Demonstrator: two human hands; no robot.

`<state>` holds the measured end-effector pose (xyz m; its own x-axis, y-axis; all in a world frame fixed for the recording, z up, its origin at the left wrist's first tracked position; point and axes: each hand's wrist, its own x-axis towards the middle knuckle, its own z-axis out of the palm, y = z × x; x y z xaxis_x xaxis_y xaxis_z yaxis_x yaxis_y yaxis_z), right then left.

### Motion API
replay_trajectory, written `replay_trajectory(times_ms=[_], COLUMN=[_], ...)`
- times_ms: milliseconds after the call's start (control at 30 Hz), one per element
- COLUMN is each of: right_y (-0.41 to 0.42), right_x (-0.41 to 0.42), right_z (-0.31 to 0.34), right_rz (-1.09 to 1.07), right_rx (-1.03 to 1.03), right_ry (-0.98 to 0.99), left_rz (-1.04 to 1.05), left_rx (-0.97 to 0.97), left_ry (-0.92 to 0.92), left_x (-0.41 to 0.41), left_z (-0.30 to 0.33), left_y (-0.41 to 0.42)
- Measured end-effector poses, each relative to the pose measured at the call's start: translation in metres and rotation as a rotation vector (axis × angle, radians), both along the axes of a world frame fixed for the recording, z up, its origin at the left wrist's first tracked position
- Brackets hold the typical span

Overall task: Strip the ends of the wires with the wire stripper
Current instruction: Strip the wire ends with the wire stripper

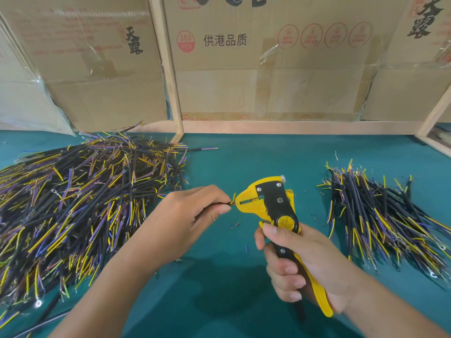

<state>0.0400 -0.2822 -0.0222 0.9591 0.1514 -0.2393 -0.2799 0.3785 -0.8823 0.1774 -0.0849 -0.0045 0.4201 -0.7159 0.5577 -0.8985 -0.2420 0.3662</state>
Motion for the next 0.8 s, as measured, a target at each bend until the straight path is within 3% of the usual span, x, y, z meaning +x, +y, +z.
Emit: replay_trajectory(times_ms=[800], right_y=[-0.013], right_x=[0.004], right_z=[-0.003], right_rz=[0.109], right_rx=[0.091], right_ry=[-0.048], left_rz=[0.063], left_rx=[0.015], left_ry=[-0.053], left_x=[0.001], left_z=[0.004], left_y=[0.004])
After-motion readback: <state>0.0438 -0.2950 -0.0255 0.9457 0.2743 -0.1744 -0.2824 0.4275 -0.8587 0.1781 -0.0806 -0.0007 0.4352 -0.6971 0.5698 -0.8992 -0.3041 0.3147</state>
